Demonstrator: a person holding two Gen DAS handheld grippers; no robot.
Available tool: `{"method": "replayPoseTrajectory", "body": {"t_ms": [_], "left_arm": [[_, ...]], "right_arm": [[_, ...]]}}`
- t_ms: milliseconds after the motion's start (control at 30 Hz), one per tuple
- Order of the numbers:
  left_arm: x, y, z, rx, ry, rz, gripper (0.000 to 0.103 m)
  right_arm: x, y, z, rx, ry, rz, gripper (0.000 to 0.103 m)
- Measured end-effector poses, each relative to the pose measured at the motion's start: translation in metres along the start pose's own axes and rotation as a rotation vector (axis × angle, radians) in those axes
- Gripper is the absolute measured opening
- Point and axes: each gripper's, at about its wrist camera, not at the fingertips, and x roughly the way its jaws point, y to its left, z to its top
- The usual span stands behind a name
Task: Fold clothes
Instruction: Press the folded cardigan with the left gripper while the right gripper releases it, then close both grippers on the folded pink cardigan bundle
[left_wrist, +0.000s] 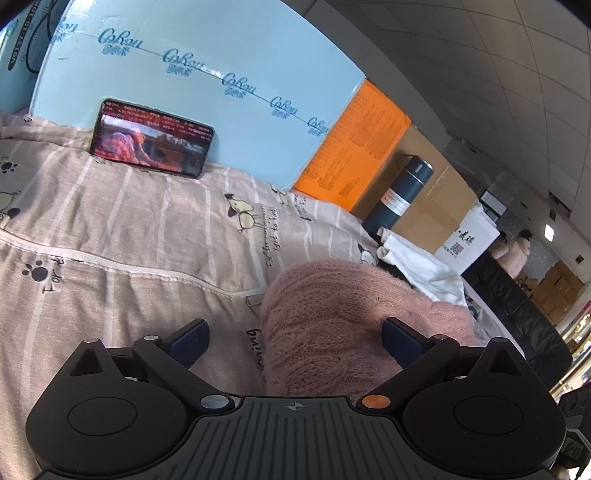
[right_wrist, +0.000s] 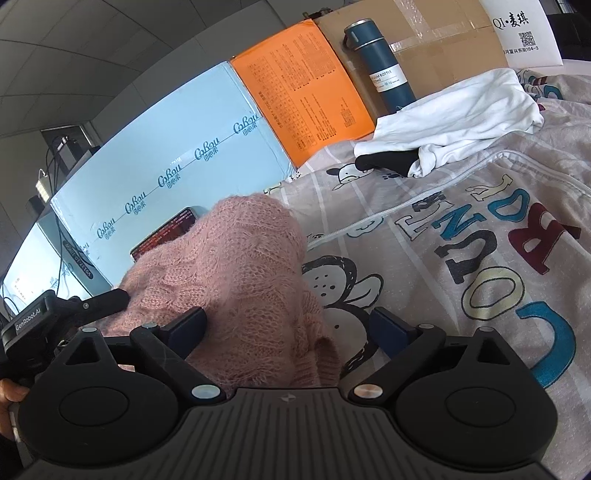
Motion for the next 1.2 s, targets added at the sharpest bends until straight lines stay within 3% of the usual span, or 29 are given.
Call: {"method": "replayPoseTrajectory", "body": {"t_ms": [233, 367, 533, 600, 767, 967, 1200], "left_arm": [[0.014, -0.006, -0.01, 0.021, 0.09, -0.151, 0.101], [0.016, -0.006, -0.012, 0.029, 0.084, -0.166, 0.101], [0.018, -0.012, -0.016, 0.082, 0.043, -0.116, 0.099], [0.019, -0.016, -0.018, 0.112, 0.029, -0.099, 0.09], [0.012, -0.038, -0.019, 0.198, -0.036, -0.106, 0.066], [0.025, -0.071, -0.006, 0.255, -0.075, -0.122, 0.061], [0.071, -0.122, 0.021, 0.295, -0.158, -0.223, 0.061]], "right_arm": [[0.007, 0.011, -0.002, 0.026, 0.049, 0.084, 0.096], [0.009, 0.018, -0.004, 0.045, 0.056, 0.125, 0.092], [0.006, 0.017, -0.008, 0.062, 0.032, 0.118, 0.071], [0.005, 0.014, -0.01, 0.076, 0.019, 0.105, 0.06], [-0.001, 0.007, -0.007, 0.115, -0.015, 0.112, 0.047], [-0.015, -0.004, 0.011, 0.121, -0.095, 0.131, 0.044], [-0.04, -0.021, 0.058, 0.083, -0.296, 0.049, 0.044]]}}
